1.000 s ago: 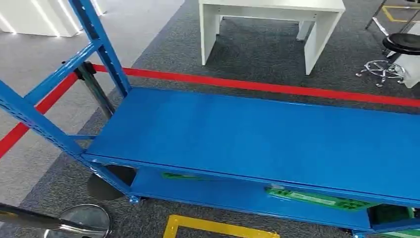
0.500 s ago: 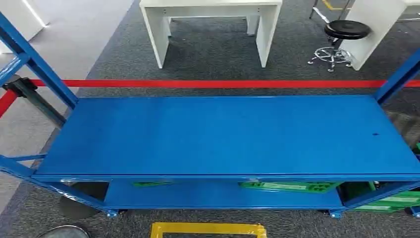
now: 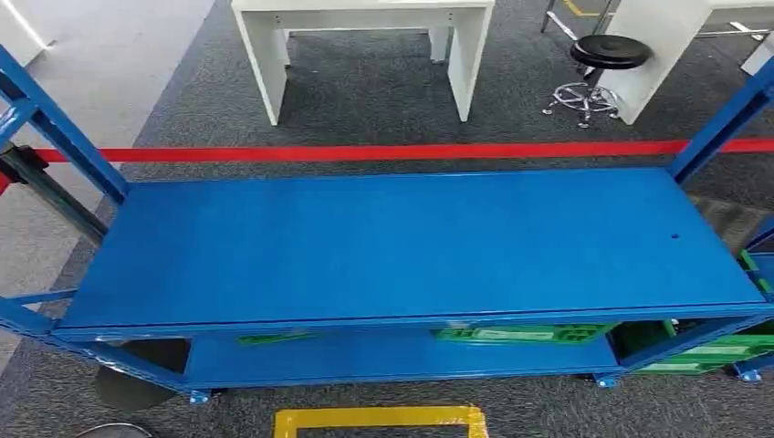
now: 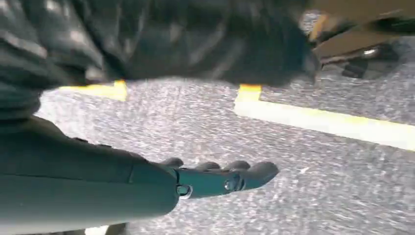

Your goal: Take the parts from the cabinet and place them on the table.

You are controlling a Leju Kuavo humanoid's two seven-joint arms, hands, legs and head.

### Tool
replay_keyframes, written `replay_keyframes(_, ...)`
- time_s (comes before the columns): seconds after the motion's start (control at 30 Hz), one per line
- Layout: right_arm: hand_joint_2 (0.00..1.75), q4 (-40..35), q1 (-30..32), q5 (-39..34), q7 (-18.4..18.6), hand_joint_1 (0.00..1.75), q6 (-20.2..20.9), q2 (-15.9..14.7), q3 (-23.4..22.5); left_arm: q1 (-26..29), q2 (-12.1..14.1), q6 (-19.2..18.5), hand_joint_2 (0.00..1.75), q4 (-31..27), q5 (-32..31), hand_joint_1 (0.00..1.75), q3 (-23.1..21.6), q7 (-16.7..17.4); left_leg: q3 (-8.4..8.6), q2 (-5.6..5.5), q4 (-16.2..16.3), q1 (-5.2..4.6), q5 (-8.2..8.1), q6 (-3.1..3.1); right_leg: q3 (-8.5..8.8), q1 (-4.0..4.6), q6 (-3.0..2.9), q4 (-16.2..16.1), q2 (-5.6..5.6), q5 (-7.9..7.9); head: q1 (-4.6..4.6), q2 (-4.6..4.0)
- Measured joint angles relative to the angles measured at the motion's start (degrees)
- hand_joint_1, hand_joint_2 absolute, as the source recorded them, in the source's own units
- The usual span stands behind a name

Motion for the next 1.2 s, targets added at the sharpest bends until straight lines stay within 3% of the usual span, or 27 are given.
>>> replay_keyframes(0.07,1.75,0.0,0.44,-1.9,-0.09,0.0,0.37,-0.04,1.68,-0.02,0.13,0.0,1.75,-0.13,1.81,0.0,-1.11,0.61,-0.23,0.03,0.36,-0.26,-0.08,-0.68,0.65,0.24,-0.94,-0.53,0.37,0.13,-0.26,0.0)
replay_keyframes(0.13,1.75,0.0,1.2,-4.26,0.22,0.0,0.72,-0.13,3.32,0.1,0.33,0.0,1.75,-0.2,3.89,0.0,-2.49,1.22,-0.32,0.02,0.64,-0.24,0.0,1.03,0.65,0.23,-0.93,-0.66,0.4,0.34,-0.31,0.0)
replay_keyframes(0.23,1.75,-0.13,1.9,-7.97,0.35,0.0,1.31,-0.48,6.0,0.41,0.48,-0.15,1.75,-0.26,7.3,0.0,-4.94,2.27,-0.16,0.02,0.35,-0.15,0.06,1.17,0.64,0.47,-1.21,-0.65,0.46,0.3,-0.44,0.0)
replay_keyframes(0.27,0.0,-0.2,2.0,-9.12,0.39,0.0,1.38,-0.57,6.86,0.45,0.52,-0.15,1.75,-0.31,8.28,0.0,-5.77,2.67,-0.14,0.02,0.26,-0.09,0.17,1.0,0.63,0.53,-1.31,-0.64,0.45,0.24,-0.48,0.0)
replay_keyframes(0.3,1.75,-0.24,2.07,-10.2,0.79,0.0,1.53,-0.68,7.8,0.59,0.52,-0.15,1.75,-0.33,9.24,0.0,-6.68,2.95,-0.13,0.02,0.2,-0.04,0.22,0.9,0.62,0.6,-1.51,-0.62,0.44,0.23,-0.48,0.0)
replay_keyframes(0.37,1.75,-0.48,2.32,-12.59,0.87,0.0,1.81,-1.03,9.35,0.94,0.52,-0.2,1.75,-0.52,11.35,0.0,-8.31,3.59,-0.12,0.02,0.09,0.05,0.28,0.64,0.62,0.72,-1.68,-0.59,0.41,0.14,-0.48,0.0)
replay_keyframes(0.43,1.75,-0.83,2.69,-15.24,1.05,0.0,2.23,-1.47,11.35,1.4,0.52,-0.22,1.75,-0.79,13.77,0.0,-10.41,4.28,-0.11,0.02,0.02,0.23,0.18,-0.81,0.56,0.84,-1.74,-0.5,0.39,0.12,-0.46,0.0)
replay_keyframes(0.47,1.75,-1.01,2.84,-16.64,1.27,0.0,2.38,-1.68,12.42,1.58,0.52,-0.26,1.75,-0.92,15.02,0.0,-11.56,4.77,-0.12,0.02,0.01,0.3,0.16,-1.25,0.53,0.86,-1.74,-0.44,0.4,0.11,-0.46,0.0)
replay_keyframes(0.5,0.0,-1.18,3.03,-17.88,1.29,0.0,2.56,-1.9,13.31,1.75,0.5,-0.31,1.75,-1.03,16.09,0.0,-12.57,5.05,-0.12,0.02,0.01,0.29,0.15,-1.25,0.53,0.86,-1.74,-0.45,0.4,0.11,-0.42,0.0)
replay_keyframes(0.87,0.0,-3.28,5.25,-31.41,2.3,0.0,4.46,-3.78,23.76,3.56,0.52,-0.92,1.75,-2.65,28.31,0.0,-23.94,8.87,-0.15,0.02,0.11,-0.05,0.06,-1.36,0.56,0.48,-1.66,-0.49,0.4,0.16,-0.42,0.0)
replay_keyframes(0.9,1.75,-3.45,5.49,-32.39,2.34,0.0,4.59,-3.93,24.5,3.73,0.52,-0.92,1.75,-2.81,29.63,0.0,-25.17,9.26,-0.15,0.02,0.12,-0.08,0.06,-1.35,0.56,0.46,-1.66,-0.49,0.4,0.16,-0.42,0.0)
replay_keyframes(1.07,1.75,-4.59,6.51,-39.0,2.95,0.0,5.49,-4.77,29.64,4.66,0.52,-0.94,1.75,-3.71,35.27,0.0,-30.63,10.99,-0.15,0.02,0.14,-0.1,0.04,-1.32,0.58,0.44,-1.64,-0.5,0.4,0.17,-0.42,0.0)
replay_keyframes(1.1,0.0,-4.79,6.7,-40.09,2.97,0.0,5.66,-4.85,30.49,4.86,0.52,-0.94,0.0,-3.83,36.07,0.0,-31.39,11.23,-0.15,0.02,0.15,-0.1,0.03,-1.31,0.58,0.44,-1.64,-0.5,0.4,0.17,-0.42,0.0)
replay_keyframes(1.2,0.0,-5.49,7.26,-44.05,3.3,0.0,6.31,-5.44,33.55,5.35,0.52,-0.98,0.0,-4.33,39.65,0.0,-34.73,12.33,-0.15,0.02,0.15,-0.1,0.03,-1.31,0.58,0.44,-1.64,-0.5,0.4,0.18,-0.44,0.0)
